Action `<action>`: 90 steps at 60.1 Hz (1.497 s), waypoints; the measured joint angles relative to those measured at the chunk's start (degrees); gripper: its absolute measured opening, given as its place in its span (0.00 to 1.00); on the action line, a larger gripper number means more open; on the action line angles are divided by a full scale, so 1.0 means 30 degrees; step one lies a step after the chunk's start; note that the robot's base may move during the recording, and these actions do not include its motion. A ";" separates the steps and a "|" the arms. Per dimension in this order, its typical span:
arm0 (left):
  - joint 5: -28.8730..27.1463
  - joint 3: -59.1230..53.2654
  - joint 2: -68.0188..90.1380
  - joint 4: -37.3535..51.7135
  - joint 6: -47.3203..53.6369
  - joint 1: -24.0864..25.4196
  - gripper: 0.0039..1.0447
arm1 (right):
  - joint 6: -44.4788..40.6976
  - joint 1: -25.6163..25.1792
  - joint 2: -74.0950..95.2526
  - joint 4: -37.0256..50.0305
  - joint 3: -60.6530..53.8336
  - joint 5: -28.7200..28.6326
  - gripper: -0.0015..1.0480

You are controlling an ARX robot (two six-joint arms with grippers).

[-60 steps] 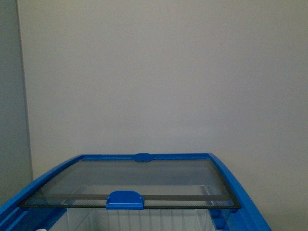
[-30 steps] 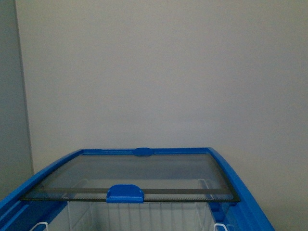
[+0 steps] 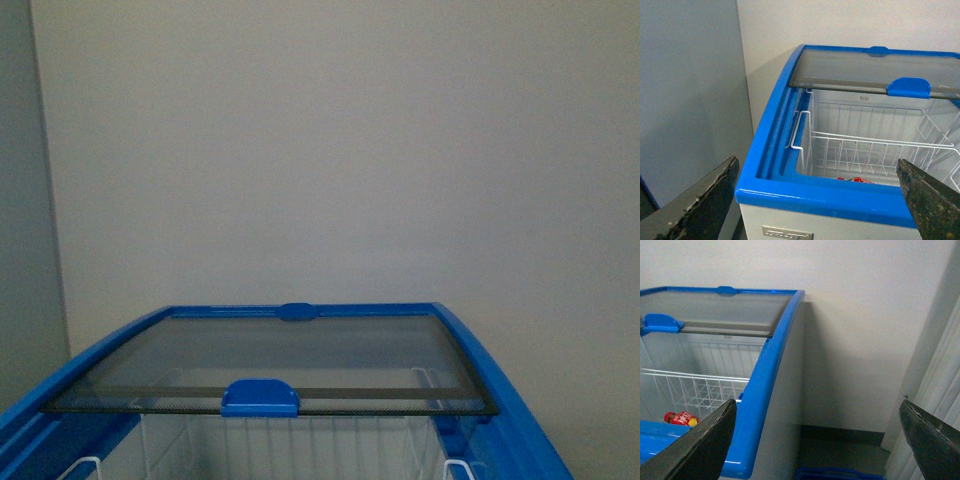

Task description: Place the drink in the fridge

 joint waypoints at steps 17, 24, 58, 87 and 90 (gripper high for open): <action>0.0000 0.0000 0.0000 0.0000 0.0000 0.0000 0.92 | 0.0007 0.0000 0.0000 0.0000 0.0000 0.0000 0.93; 0.0000 0.0000 0.0000 0.0000 0.0000 0.0000 0.92 | 0.0000 0.0000 0.0000 0.0000 0.0000 0.0000 0.93; 0.0000 0.0000 0.0000 0.0000 0.0000 0.0000 0.92 | 0.0000 0.0000 0.0000 0.0000 0.0000 0.0000 0.93; 0.0000 0.0000 0.0000 0.0000 0.0000 0.0000 0.92 | 0.0007 0.0000 0.0000 0.0000 0.0000 0.0007 0.93; 0.0000 0.0000 0.0000 0.0000 0.0000 0.0000 0.92 | 0.0000 0.0000 0.0000 0.0000 0.0000 0.0000 0.93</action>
